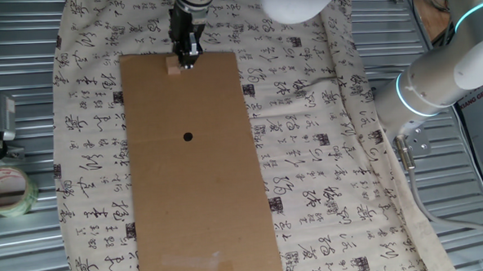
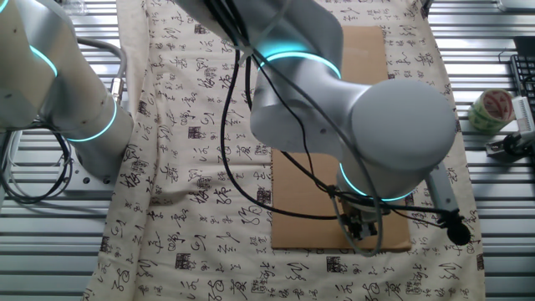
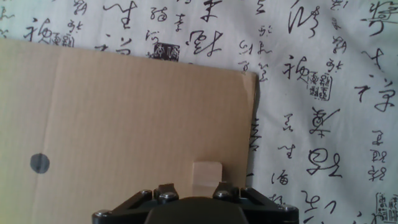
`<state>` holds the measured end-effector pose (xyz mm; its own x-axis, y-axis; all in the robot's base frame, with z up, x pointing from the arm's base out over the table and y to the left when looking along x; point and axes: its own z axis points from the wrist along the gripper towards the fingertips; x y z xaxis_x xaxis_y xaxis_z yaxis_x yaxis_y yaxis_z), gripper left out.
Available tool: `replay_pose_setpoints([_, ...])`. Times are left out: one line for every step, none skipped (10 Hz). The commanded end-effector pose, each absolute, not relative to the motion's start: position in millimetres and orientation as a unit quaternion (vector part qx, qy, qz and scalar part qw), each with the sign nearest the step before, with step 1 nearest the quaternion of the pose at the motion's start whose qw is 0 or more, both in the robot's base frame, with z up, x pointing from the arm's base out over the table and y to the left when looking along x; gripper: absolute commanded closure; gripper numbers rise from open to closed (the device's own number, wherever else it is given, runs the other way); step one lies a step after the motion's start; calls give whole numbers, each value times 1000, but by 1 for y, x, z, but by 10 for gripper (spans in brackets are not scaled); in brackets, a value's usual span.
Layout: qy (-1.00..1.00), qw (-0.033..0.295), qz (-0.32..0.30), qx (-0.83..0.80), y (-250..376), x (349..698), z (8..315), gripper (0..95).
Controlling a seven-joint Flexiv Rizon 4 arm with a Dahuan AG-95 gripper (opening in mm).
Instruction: Grab the block and place it at the designated location
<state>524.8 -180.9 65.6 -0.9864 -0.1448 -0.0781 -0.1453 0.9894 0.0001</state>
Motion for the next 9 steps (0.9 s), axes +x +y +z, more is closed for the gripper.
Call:
replay_pose_setpoints([996,42,3,-73,-182,525,62,570])
replay_pose_setpoints([996,44,3,-73,-183,525,59,570])
replay_pose_setpoints([996,45,3,-73,-185,525,57,570])
replay_pose_setpoints([997,46,7,-67,-186,525,56,570])
replay_pose_setpoints([997,46,11,-62,-188,526,56,570])
replay_pose_setpoints([997,45,14,-58,-189,527,56,570])
replay_pose_setpoints([998,46,26,-45,-191,529,56,570])
replay_pose_setpoints([998,45,37,-31,-191,530,56,760])
replay_pose_setpoints([998,44,41,-26,-192,530,55,760])
